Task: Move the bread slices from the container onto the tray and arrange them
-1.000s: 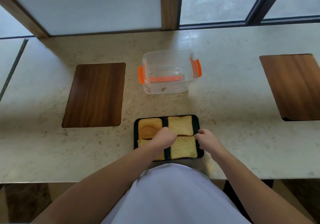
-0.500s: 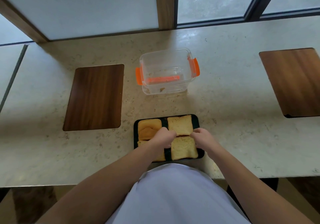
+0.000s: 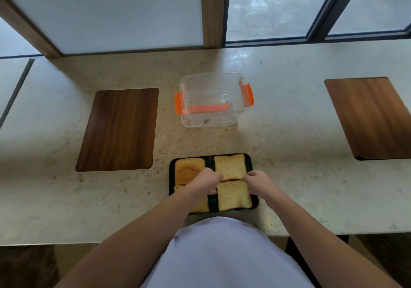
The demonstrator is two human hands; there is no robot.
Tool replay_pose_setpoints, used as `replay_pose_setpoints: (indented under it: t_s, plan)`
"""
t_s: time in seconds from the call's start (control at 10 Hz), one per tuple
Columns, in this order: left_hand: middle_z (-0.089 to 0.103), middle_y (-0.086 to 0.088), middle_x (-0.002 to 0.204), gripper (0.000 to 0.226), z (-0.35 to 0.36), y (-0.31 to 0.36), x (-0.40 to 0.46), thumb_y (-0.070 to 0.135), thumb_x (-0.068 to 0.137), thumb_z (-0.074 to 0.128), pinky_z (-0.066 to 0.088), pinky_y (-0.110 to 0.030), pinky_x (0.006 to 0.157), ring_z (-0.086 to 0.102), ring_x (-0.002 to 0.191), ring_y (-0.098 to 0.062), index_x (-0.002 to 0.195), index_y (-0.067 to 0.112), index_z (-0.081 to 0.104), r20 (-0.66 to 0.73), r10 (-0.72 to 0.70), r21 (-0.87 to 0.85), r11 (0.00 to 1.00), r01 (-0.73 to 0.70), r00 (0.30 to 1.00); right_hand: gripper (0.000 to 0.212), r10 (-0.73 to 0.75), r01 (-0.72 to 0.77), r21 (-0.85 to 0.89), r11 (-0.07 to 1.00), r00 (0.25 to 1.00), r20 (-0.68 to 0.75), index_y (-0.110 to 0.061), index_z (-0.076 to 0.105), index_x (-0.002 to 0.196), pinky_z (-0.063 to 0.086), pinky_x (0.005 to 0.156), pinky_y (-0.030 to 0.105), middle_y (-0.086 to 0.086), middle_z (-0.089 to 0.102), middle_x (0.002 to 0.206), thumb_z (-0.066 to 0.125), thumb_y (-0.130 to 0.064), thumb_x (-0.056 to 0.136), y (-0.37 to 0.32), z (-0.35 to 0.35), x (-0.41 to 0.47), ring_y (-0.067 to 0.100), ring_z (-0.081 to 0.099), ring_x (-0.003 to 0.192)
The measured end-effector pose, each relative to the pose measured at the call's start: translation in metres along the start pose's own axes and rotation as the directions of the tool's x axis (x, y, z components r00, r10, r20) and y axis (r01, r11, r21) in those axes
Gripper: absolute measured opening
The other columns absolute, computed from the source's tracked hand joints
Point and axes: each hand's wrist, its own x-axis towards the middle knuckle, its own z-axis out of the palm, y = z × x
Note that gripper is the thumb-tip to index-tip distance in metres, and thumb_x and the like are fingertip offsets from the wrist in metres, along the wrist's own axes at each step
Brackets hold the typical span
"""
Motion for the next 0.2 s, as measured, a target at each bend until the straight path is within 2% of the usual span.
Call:
replay_pose_setpoints:
  t_s: [0.1, 0.2]
  plan:
    - [0.058, 0.0, 0.102, 0.025, -0.021, 0.006, -0.007, 0.028, 0.096, 0.05, 0.057, -0.035, 0.085, 0.061, 0.096, -0.017, 0.118, 0.016, 0.053, -0.002, 0.129, 0.145, 0.981, -0.127, 0.992, 0.02, -0.057, 0.056, -0.11, 0.992, 0.998, -0.01, -0.005, 0.062, 0.097, 0.038, 0.064, 0.031, 0.013, 0.057, 0.082, 0.054, -0.021, 0.091, -0.009, -0.008, -0.004, 0.021, 0.052, 0.072]
    - [0.061, -0.002, 0.104, 0.021, -0.039, 0.021, -0.02, 0.027, 0.094, 0.048, 0.056, -0.039, 0.082, 0.06, 0.092, -0.018, 0.11, 0.018, 0.057, -0.094, 0.348, 0.25, 0.915, -0.316, 0.933, 0.023, -0.15, 0.146, -0.167, 0.975, 0.989, -0.014, -0.013, 0.061, 0.111, 0.041, 0.071, 0.03, 0.008, 0.063, 0.103, 0.055, -0.024, 0.092, -0.038, -0.01, -0.009, 0.022, 0.06, 0.091]
